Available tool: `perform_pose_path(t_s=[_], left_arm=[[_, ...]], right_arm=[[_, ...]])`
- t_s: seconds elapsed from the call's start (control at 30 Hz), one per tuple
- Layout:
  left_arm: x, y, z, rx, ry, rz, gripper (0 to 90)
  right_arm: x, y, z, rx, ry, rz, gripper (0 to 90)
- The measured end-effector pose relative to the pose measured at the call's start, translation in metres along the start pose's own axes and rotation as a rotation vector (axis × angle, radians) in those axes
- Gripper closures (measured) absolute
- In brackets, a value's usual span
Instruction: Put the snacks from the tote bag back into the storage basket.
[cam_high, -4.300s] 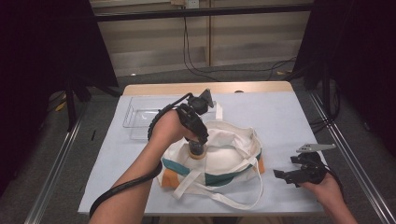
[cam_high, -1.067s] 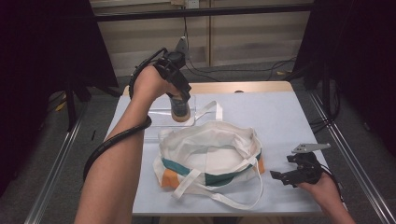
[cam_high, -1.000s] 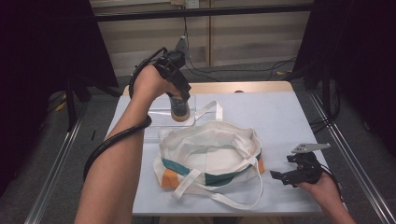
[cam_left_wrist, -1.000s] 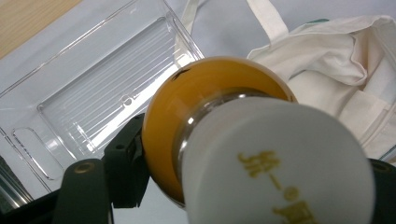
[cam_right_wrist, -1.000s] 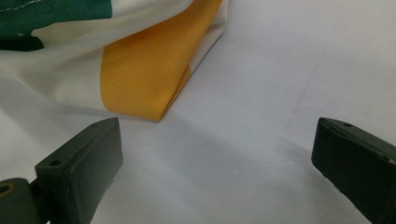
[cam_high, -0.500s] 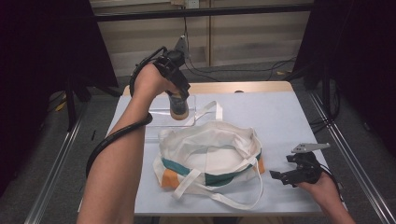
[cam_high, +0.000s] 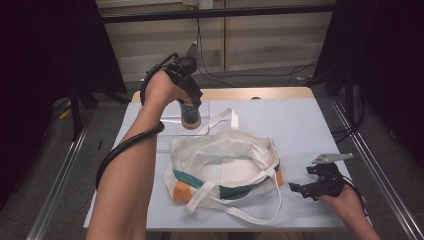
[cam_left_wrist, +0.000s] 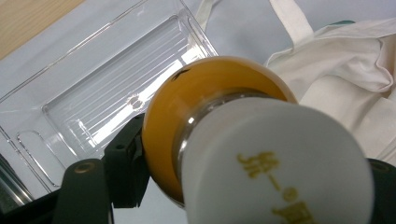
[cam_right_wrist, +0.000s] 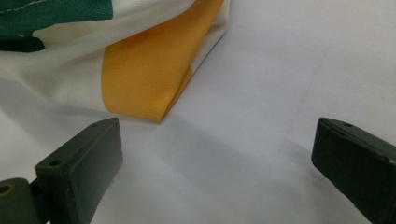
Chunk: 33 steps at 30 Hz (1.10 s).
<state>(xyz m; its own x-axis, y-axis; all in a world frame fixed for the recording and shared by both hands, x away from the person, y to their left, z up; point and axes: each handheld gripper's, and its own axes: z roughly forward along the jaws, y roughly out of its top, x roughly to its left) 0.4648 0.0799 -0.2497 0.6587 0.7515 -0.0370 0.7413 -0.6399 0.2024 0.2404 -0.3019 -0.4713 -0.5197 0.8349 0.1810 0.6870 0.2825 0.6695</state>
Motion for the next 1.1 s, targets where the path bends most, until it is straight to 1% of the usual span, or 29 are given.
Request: perform_pose_path(t_s=[0.03, 0.13, 0.23, 0.3, 0.33, 0.37, 0.4, 0.47, 0.5, 0.53, 0.57, 0.6, 0.67, 0.7, 0.73, 0.77, 0.8, 0.87, 0.9, 0.97, 1.1], left_arm=[[0.0, 0.0, 0.001, 0.0, -0.007, 0.002, 30.2], [0.001, 0.001, 0.005, -0.006, 0.0, 0.0, 30.2], [0.002, 0.001, 0.008, 0.004, -0.003, 0.001, 30.2], [0.002, 0.002, 0.01, -0.005, -0.001, -0.002, 30.2], [0.002, 0.002, 0.011, 0.007, 0.004, 0.003, 30.2], [0.002, 0.003, 0.011, 0.007, 0.006, 0.006, 30.2], [0.002, 0.003, 0.012, 0.007, -0.002, 0.007, 30.2], [0.002, 0.004, 0.014, -0.003, -0.002, -0.004, 30.2], [0.003, 0.004, 0.015, 0.006, -0.002, 0.002, 30.2], [0.002, 0.004, 0.016, 0.006, 0.005, -0.001, 30.2], [0.002, 0.005, 0.017, 0.0, -0.001, -0.002, 30.2], [0.002, 0.005, 0.018, 0.004, 0.005, -0.006, 30.2], [0.002, 0.006, 0.02, 0.003, -0.001, -0.003, 30.2], [0.001, 0.006, 0.021, -0.005, -0.005, -0.003, 30.2], [0.001, 0.006, 0.022, 0.0, 0.005, -0.002, 30.2], [0.002, 0.006, 0.022, 0.01, -0.003, 0.003, 30.2], [0.002, 0.006, 0.023, 0.006, 0.007, -0.002, 30.2], [0.002, 0.007, 0.025, 0.005, -0.001, -0.004, 30.2], [0.002, 0.007, 0.025, 0.006, 0.006, -0.005, 30.2], [0.002, 0.007, 0.027, 0.004, -0.002, 0.0, 30.2], [0.001, 0.008, 0.03, 0.006, 0.008, -0.007, 30.2]], right_arm=[[0.0, 0.0, 0.0, 0.001, 0.0, -0.001, 1.8], [0.0, 0.0, 0.0, 0.005, 0.002, -0.002, 1.8], [0.0, 0.0, 0.0, 0.005, 0.002, -0.002, 1.8], [0.0, 0.0, 0.0, 0.006, 0.004, -0.001, 1.8], [0.0, 0.0, 0.0, 0.007, 0.004, 0.0, 1.8], [-0.001, 0.0, 0.0, 0.008, 0.003, -0.001, 1.8], [-0.001, 0.0, 0.0, 0.003, 0.003, 0.0, 1.8], [-0.001, 0.0, 0.0, 0.003, 0.001, -0.001, 1.8], [-0.001, 0.0, 0.0, 0.0, 0.002, -0.001, 1.8], [-0.001, 0.0, 0.0, 0.0, 0.003, 0.001, 1.8], [-0.001, 0.0, 0.0, 0.0, 0.003, 0.0, 1.8], [-0.001, 0.0, 0.0, 0.0, 0.003, 0.001, 1.8], [-0.002, 0.0, 0.0, 0.0, 0.002, 0.001, 1.8], [-0.002, 0.0, 0.0, 0.001, 0.002, 0.002, 1.8], [-0.002, 0.0, 0.0, 0.002, 0.004, 0.002, 1.8], [-0.002, 0.0, 0.0, -0.001, 0.003, 0.001, 1.8], [-0.002, 0.0, 0.0, 0.0, 0.003, -0.001, 1.8], [-0.002, 0.0, 0.0, 0.0, 0.004, 0.0, 1.8], [-0.002, 0.0, 0.0, 0.002, 0.007, 0.0, 1.8], [-0.002, 0.0, 0.0, 0.001, 0.007, 0.0, 1.8], [-0.002, 0.0, 0.0, 0.002, 0.008, 0.001, 1.8]])
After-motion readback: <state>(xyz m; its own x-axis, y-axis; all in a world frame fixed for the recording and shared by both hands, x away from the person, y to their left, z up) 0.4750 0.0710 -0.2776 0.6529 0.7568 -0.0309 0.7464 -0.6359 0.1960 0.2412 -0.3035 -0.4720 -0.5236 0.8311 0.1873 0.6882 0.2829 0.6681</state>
